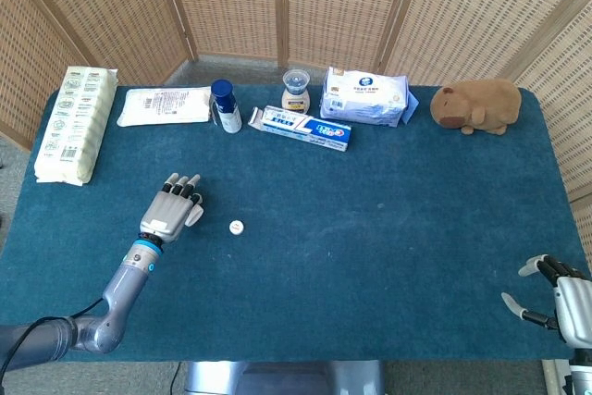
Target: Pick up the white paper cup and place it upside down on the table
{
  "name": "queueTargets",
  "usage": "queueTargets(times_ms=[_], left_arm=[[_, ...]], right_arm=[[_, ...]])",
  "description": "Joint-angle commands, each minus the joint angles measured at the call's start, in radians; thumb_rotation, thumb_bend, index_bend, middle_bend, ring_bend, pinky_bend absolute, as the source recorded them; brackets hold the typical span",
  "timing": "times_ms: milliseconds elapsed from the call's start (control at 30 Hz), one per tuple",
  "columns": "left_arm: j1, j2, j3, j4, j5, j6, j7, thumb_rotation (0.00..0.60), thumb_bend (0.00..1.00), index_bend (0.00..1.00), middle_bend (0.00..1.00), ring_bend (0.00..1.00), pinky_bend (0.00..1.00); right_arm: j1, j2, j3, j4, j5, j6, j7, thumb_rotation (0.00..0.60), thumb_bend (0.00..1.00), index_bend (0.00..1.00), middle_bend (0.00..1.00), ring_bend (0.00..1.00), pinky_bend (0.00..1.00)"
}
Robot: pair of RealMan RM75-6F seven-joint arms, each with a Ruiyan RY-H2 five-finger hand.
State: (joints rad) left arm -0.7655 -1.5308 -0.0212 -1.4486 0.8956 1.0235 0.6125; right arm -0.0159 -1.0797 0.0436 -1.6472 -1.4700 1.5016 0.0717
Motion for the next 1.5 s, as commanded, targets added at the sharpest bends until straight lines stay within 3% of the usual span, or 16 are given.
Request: queueTargets(times_ms=[33,200,567,700,767,800,933,1133,1367,1500], left_arm=[[0.004,0.004,-0.008,-0.003,0.003,0.002,-0.005,0.6,0.31,0.48,0.01,0.0,0.05],[0.012,0.011,-0.012,-0.006,0.003,-0.001,-0.005,0.6,0.32,0.53,0.02,0.0,0.05],[0.029,0.035,-0.049,-0.043,0.014,0.002,-0.062,0.6,0.32,0.54,0.04,0.0,0.05],[0.044,0.083,-0.107,-0.132,-0.005,-0.024,-0.184,0.6,0.33,0.54,0.06,0.0,0.05],[0.057,0.12,-0.159,-0.195,-0.035,-0.05,-0.29,0.6,0.34,0.54,0.06,0.0,0.05],[0.074,0.139,-0.224,-0.255,-0.089,-0.073,-0.413,0.6,0.35,0.54,0.06,0.0,0.05],[0.085,0.204,-0.284,-0.322,-0.175,-0.192,-0.576,0.6,0.35,0.54,0.06,0.0,0.05],[0.067,0.243,-0.323,-0.323,-0.334,-0.376,-0.743,0.6,0.35,0.54,0.07,0.0,0.05],[0.05,0.249,-0.336,-0.289,-0.413,-0.488,-0.86,0.6,0.35,0.54,0.07,0.0,0.05],[0.053,0.227,-0.346,-0.269,-0.395,-0.502,-0.908,0.6,0.34,0.54,0.07,0.0,0.05]], right_arm=[[-0.001,0.0,0.001,0.001,-0.001,0.003,0.002,0.411,0.26,0.45,0.37,0.4,0.42],[-0.002,-0.005,0.003,0.006,-0.004,0.011,0.007,0.41,0.26,0.45,0.37,0.4,0.42],[0.001,-0.01,0.005,0.008,-0.01,0.011,0.008,0.408,0.26,0.45,0.37,0.4,0.42],[0.004,-0.014,0.005,0.011,-0.013,0.009,0.011,0.409,0.26,0.45,0.37,0.4,0.42],[0.005,-0.018,0.005,0.014,-0.016,0.009,0.015,0.411,0.26,0.45,0.37,0.4,0.42],[0.004,-0.019,0.005,0.016,-0.017,0.011,0.019,0.411,0.26,0.45,0.37,0.4,0.42],[0.002,-0.021,0.005,0.024,-0.02,0.016,0.029,0.411,0.26,0.45,0.37,0.4,0.42],[0.001,-0.023,0.004,0.03,-0.024,0.02,0.042,0.413,0.26,0.45,0.37,0.4,0.42],[-0.004,-0.021,0.006,0.036,-0.021,0.026,0.054,0.412,0.26,0.45,0.37,0.4,0.42],[-0.003,-0.022,0.005,0.04,-0.02,0.023,0.057,0.412,0.26,0.45,0.37,0.4,0.42]])
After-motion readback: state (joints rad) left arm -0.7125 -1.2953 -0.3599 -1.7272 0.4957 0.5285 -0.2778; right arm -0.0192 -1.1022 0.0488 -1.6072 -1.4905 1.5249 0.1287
